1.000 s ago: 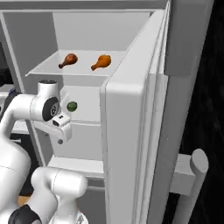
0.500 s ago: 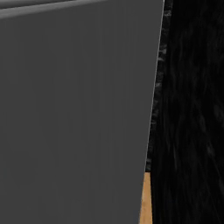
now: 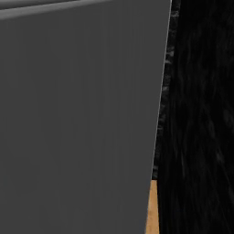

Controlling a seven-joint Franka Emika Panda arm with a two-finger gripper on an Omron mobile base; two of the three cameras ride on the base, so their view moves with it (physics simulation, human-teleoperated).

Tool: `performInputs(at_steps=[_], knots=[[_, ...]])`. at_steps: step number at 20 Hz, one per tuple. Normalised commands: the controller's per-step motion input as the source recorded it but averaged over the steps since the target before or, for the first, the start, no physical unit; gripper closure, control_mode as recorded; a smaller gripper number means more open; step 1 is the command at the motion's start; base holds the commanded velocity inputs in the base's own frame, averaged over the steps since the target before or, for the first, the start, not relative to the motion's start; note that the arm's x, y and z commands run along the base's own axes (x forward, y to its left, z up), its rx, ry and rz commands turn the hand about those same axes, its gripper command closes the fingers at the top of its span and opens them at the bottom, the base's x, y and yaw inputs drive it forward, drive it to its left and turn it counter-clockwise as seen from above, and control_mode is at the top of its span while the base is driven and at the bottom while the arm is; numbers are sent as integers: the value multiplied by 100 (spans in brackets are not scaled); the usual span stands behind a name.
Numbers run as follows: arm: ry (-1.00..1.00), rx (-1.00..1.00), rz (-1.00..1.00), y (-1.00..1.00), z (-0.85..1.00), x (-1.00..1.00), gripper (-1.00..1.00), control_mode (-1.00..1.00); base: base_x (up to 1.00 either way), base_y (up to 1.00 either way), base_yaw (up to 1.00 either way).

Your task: Place one avocado and one chicken drumstick in each tupperware on the nearby counter, to pack two identical lunches.

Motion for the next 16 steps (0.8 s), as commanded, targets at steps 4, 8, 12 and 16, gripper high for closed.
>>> performInputs(at_steps=[4,8,12,16], knots=[[-2,-6,27,39,-17,39,-100,-100,0,0,0],[-21,-1,53,28,-58,3,-100,-100,0,0,0],[-30,1,44,24,-46,3,-100,-100,0,0,0],[-6,5,15,48,3,68,-100,-100,0,0,0]])
